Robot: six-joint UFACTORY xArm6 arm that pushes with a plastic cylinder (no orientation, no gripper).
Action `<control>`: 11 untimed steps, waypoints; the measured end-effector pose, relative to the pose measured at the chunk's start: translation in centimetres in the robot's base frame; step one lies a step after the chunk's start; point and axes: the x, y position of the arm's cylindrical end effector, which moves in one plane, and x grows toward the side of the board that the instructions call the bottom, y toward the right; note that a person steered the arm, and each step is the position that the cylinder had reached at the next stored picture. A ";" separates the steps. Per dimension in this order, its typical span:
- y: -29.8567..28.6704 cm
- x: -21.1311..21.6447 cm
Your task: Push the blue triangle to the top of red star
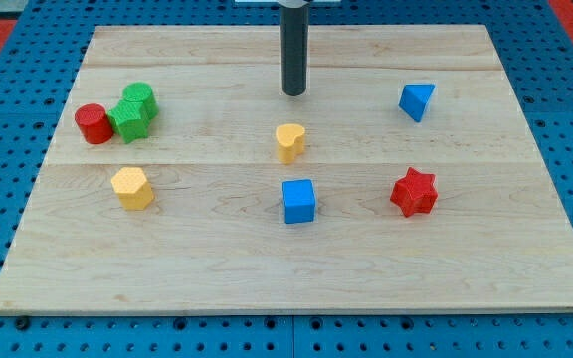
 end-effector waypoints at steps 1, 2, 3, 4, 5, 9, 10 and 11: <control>0.6 0.3; 4.9 0.3; 10.6 0.3; 13.2 -1.4; 16.5 -1.4; 17.5 2.0; 15.8 2.9; 14.6 4.0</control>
